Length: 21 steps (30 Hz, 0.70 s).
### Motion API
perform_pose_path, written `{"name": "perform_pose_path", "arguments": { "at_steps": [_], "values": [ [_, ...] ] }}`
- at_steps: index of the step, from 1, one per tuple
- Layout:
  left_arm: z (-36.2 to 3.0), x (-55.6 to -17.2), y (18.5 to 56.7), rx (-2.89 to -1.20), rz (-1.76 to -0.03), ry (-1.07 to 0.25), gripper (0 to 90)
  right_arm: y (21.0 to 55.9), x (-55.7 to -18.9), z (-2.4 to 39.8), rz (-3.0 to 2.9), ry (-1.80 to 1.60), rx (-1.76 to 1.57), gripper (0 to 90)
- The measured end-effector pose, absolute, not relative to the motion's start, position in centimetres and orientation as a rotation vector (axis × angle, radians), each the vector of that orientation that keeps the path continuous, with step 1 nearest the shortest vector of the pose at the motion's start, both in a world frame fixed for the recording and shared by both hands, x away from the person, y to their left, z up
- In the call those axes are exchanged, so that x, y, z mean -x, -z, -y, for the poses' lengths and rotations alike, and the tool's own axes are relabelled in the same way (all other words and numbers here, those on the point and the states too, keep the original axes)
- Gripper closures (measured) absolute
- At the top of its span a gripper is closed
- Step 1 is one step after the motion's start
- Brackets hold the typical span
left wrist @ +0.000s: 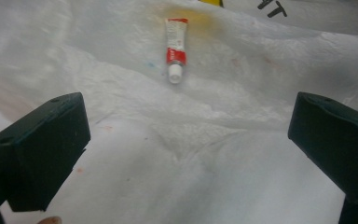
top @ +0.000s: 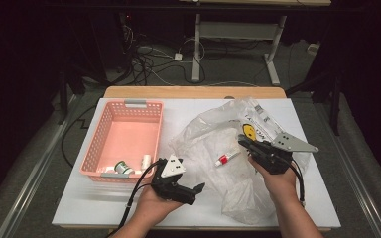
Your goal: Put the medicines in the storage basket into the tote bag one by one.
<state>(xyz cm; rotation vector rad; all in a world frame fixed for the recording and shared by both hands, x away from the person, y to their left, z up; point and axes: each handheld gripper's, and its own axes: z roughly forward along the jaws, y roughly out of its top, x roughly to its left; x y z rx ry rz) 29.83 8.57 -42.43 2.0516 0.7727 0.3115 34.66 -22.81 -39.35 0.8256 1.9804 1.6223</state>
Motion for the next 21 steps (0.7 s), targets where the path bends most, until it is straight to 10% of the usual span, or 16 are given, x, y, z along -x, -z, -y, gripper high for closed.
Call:
{"name": "perform_pose_path", "arguments": {
  "at_steps": [21],
  "values": [
    [-16.5, -32.2, 40.8, -1.977, -0.999, -0.396, 0.0, 39.3, -34.6, 23.0, -1.979, -1.627, -0.831, 90.0]
  ]
}}
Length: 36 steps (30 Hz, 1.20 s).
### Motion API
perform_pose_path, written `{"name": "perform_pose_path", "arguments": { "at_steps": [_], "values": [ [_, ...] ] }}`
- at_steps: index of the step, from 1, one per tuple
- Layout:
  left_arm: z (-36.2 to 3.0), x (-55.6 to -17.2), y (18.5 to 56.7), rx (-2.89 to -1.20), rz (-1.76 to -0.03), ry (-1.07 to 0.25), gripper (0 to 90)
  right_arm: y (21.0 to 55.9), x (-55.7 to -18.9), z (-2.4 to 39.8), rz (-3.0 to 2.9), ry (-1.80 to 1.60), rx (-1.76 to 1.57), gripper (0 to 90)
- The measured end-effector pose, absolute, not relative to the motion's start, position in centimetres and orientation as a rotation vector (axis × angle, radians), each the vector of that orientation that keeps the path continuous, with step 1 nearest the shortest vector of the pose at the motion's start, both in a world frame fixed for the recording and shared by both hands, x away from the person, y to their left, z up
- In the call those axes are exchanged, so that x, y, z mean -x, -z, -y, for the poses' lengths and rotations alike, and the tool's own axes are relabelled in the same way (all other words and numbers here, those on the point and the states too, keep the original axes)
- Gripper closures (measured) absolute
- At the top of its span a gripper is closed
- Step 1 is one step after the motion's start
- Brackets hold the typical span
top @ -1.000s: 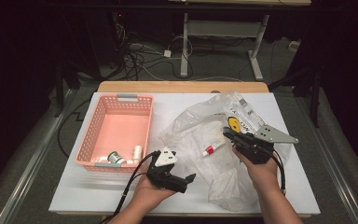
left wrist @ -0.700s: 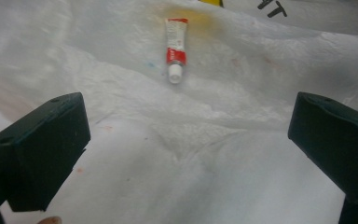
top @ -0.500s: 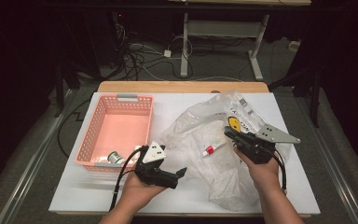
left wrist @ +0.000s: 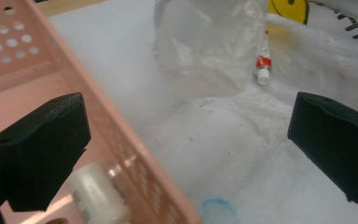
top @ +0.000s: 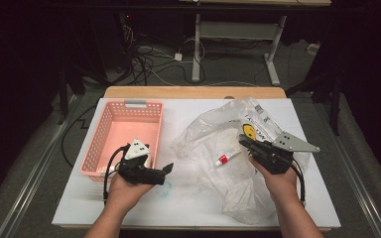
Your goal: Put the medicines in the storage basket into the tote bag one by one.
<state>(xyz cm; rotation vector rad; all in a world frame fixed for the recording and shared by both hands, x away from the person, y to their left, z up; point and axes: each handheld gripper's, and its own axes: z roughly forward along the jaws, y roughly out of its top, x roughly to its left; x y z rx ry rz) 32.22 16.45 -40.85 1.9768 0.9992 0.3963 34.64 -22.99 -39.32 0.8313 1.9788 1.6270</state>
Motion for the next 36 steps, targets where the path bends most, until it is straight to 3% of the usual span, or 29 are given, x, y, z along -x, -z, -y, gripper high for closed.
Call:
{"name": "perform_pose_path", "arguments": {
  "at_steps": [21, 36],
  "values": [
    [-24.6, -33.3, 41.1, -1.909, -1.251, -0.473, 0.0, 39.6, -34.8, 23.1, -1.987, -1.619, -0.842, 90.0],
    [-27.4, -33.2, 41.5, -1.904, -1.357, -0.485, 0.0, 39.8, -34.8, 23.0, -1.999, -1.607, -0.855, 90.0]
  ]
}}
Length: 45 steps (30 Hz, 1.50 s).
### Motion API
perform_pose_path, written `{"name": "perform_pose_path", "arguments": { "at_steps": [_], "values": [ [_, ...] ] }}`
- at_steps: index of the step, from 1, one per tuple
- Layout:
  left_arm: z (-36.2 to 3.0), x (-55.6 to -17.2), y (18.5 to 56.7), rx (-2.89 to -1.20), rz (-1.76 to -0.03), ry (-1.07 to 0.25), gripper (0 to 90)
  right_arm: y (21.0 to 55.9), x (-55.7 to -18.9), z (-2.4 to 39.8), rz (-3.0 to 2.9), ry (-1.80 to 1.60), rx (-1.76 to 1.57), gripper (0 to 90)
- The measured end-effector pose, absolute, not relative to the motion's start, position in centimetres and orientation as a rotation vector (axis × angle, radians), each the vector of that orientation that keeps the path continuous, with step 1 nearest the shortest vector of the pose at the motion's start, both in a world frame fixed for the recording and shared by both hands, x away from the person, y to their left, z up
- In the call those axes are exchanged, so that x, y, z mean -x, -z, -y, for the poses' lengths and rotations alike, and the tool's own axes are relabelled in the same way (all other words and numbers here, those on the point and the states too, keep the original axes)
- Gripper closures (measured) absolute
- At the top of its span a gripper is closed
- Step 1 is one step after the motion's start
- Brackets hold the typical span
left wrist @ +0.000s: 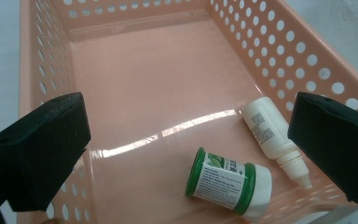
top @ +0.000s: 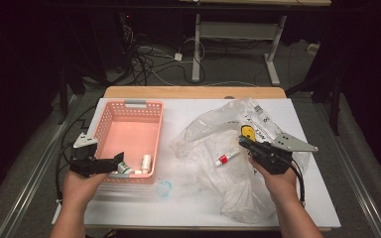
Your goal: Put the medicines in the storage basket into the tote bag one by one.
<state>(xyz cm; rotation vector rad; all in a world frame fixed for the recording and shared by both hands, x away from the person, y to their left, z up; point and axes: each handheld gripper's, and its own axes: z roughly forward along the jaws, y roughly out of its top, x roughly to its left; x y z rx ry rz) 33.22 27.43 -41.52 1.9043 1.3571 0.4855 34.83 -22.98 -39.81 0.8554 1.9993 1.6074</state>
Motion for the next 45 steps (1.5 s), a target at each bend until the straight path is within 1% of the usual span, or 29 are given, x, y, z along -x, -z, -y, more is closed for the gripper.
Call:
{"name": "perform_pose_path", "arguments": {
  "at_steps": [8, 11, 14, 18, 22, 23, 26, 30, 32, 35, 40, 42, 45],
  "values": [
    [-26.9, -33.8, 41.7, -1.944, -1.372, -0.449, 0.4, 39.9, -34.8, 22.9, -2.007, -1.603, -0.851, 90.0],
    [-26.6, -34.2, 41.5, -1.962, -1.361, -0.410, 0.5, 39.9, -34.7, 22.9, -2.011, -1.599, -0.853, 90.0],
    [-26.7, -34.8, 41.7, -1.984, -1.395, -0.363, 1.1, 40.1, -34.8, 22.9, -2.020, -1.594, -0.852, 90.0],
    [-26.5, -35.2, 41.6, -2.045, -1.437, -0.370, 1.5, 40.0, -34.7, 22.8, -2.018, -1.592, -0.845, 90.0],
    [-26.7, -35.8, 41.9, -2.055, -1.484, -0.259, 2.7, 39.9, -34.7, 22.8, -2.015, -1.591, -0.851, 90.0],
    [-26.7, -36.0, 42.0, -2.080, -1.491, -0.239, 3.8, 39.9, -34.7, 22.8, -2.013, -1.593, -0.855, 90.0],
    [-26.5, -36.4, 42.0, -2.144, -1.516, -0.233, 4.0, 39.9, -34.6, 22.8, -2.019, -1.592, -0.845, 90.0],
    [-26.3, -37.0, 42.0, -2.179, -1.540, -0.159, 8.4, 39.8, -34.5, 22.8, -2.018, -1.594, -0.838, 90.0],
    [-26.3, -37.5, 42.1, -2.192, -1.571, -0.140, 8.9, 39.8, -34.5, 22.8, -2.017, -1.595, -0.837, 90.0],
    [-26.1, -38.5, 42.5, -2.230, -1.612, -0.026, 8.9, 39.9, -34.5, 22.7, -2.024, -1.594, -0.845, 90.0],
    [-25.9, -39.4, 42.4, -2.267, -1.649, 0.073, 14.2, 39.9, -34.5, 22.8, -2.018, -1.596, -0.845, 90.0],
    [-25.9, -39.8, 42.5, -2.258, -1.667, 0.137, 14.4, 39.8, -34.5, 22.8, -2.016, -1.599, -0.839, 90.0],
    [-25.9, -40.1, 42.8, -2.272, -1.685, 0.193, 15.2, 39.8, -34.5, 22.9, -2.013, -1.602, -0.842, 90.0]
  ]
}}
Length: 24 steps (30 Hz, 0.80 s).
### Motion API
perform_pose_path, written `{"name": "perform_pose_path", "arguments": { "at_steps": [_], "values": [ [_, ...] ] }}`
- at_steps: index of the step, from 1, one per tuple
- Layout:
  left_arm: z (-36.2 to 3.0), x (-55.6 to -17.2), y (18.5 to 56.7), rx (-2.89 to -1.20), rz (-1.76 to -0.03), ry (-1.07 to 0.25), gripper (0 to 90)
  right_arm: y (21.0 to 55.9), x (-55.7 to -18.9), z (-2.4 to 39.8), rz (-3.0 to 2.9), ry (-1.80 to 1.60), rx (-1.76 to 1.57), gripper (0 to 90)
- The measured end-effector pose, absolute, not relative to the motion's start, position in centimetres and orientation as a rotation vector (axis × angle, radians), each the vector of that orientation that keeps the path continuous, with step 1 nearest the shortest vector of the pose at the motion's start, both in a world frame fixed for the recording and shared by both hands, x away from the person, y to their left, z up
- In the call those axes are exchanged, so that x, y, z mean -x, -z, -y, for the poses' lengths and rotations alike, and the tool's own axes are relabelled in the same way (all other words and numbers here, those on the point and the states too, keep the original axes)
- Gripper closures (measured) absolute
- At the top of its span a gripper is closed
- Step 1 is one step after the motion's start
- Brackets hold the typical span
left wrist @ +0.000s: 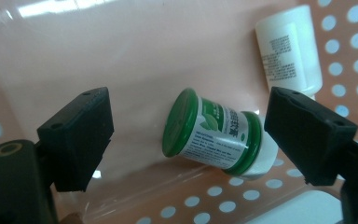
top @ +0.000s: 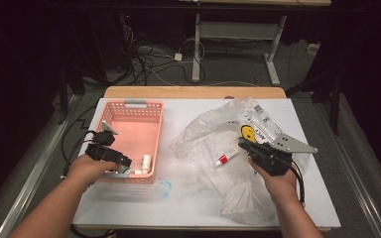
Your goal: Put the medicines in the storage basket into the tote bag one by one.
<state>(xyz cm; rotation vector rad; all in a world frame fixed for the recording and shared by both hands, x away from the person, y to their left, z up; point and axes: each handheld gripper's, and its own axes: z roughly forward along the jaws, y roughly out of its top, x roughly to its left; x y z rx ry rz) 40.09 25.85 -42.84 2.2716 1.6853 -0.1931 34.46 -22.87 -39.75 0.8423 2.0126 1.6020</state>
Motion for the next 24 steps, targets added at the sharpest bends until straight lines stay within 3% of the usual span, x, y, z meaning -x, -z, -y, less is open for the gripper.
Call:
{"name": "perform_pose_path", "arguments": {
  "at_steps": [15, 24],
  "values": [
    [-25.43, -40.48, 43.39, -2.271, -1.724, 0.388, 25.3, 39.87, -34.41, 22.82, -2.018, -1.595, -0.840, 90.0],
    [-24.89, -40.67, 43.79, -2.307, -1.705, 0.418, 33.8, 39.90, -34.37, 22.63, -2.021, -1.594, -0.839, 90.0]
  ]
}}
